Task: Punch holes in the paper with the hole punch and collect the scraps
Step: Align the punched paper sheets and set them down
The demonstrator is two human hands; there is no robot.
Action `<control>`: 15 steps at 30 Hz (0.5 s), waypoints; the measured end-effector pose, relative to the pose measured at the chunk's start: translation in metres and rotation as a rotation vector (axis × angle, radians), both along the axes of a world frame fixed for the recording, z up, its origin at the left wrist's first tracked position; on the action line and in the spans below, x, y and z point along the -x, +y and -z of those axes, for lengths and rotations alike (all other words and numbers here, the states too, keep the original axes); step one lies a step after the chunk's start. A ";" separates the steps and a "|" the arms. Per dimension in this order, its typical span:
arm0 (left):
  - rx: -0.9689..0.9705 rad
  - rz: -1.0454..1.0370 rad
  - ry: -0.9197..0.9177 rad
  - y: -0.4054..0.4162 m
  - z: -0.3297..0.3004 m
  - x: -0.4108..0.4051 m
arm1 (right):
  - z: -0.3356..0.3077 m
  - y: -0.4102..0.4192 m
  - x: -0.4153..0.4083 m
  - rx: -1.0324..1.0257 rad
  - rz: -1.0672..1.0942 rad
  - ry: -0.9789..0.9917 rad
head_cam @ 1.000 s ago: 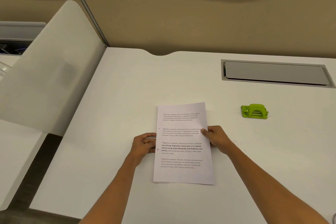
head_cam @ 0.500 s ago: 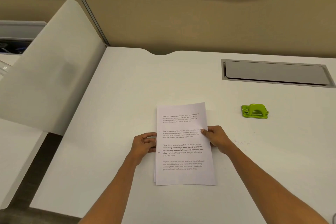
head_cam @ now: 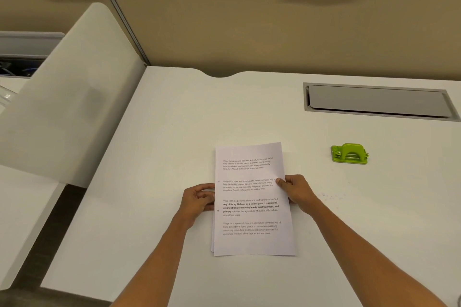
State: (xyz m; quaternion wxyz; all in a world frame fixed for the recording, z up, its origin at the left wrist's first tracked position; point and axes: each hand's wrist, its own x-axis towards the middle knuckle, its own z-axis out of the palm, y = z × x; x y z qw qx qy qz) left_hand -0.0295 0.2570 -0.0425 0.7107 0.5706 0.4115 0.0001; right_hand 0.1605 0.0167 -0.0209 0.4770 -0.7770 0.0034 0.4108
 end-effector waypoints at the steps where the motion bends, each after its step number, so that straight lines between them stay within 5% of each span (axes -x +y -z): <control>1: 0.000 0.003 -0.002 0.000 0.000 0.000 | 0.000 0.000 0.000 0.001 0.003 -0.001; 15: -0.041 0.012 -0.003 -0.001 -0.002 -0.001 | 0.005 0.001 0.001 0.017 0.019 0.001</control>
